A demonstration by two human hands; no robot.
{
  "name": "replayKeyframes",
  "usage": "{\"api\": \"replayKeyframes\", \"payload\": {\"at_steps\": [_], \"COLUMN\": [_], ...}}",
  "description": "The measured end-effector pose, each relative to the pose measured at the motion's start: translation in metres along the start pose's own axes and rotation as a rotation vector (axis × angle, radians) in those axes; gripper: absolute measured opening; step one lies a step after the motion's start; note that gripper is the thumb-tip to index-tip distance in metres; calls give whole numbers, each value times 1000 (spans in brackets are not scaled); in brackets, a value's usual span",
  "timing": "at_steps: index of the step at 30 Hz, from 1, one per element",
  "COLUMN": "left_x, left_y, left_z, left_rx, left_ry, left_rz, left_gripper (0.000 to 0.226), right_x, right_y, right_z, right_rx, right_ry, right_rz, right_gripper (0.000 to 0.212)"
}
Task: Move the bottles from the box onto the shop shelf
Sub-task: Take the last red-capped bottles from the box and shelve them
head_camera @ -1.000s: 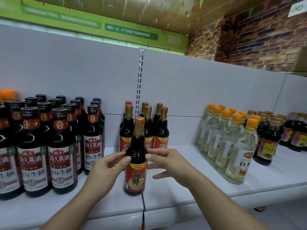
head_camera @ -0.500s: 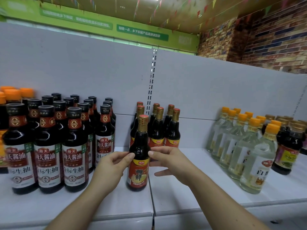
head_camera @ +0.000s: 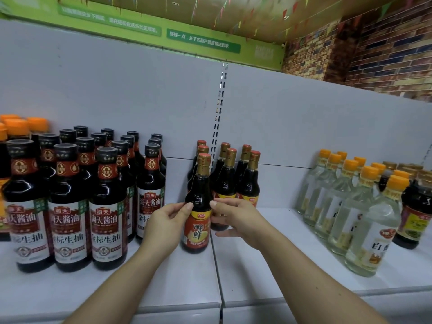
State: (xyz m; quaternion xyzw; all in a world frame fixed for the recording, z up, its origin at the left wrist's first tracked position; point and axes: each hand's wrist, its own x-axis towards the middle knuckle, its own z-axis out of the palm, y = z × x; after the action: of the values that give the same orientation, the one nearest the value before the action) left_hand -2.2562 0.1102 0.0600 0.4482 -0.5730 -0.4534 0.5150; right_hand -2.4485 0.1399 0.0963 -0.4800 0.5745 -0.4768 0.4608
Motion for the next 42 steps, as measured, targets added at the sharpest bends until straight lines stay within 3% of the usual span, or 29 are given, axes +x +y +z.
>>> {"api": "replayKeyframes", "payload": {"at_steps": [15, 21, 26, 33, 42], "left_x": [8, -2, -35, -79, -141], "left_y": [-1, -3, 2, 11, 22], "left_z": [-1, 0, 13, 78, 168], "left_rx": [21, -22, -82, -118, -153], "left_ry": [-15, 55, 183, -128, -421], "left_rz": [-10, -45, 18, -26, -131], "left_gripper": [45, 55, 33, 8, 12], "right_x": [9, -3, -34, -99, -195], "right_y": [4, 8, 13, 34, 67], "right_z": [5, 9, -4, -47, -132], "right_rx": [-5, -47, -6, 78, 145], "right_ry": [38, 143, 220, 443, 750], "right_rz": [-13, -44, -56, -54, -34], "right_gripper": [39, 33, 26, 23, 17]}}
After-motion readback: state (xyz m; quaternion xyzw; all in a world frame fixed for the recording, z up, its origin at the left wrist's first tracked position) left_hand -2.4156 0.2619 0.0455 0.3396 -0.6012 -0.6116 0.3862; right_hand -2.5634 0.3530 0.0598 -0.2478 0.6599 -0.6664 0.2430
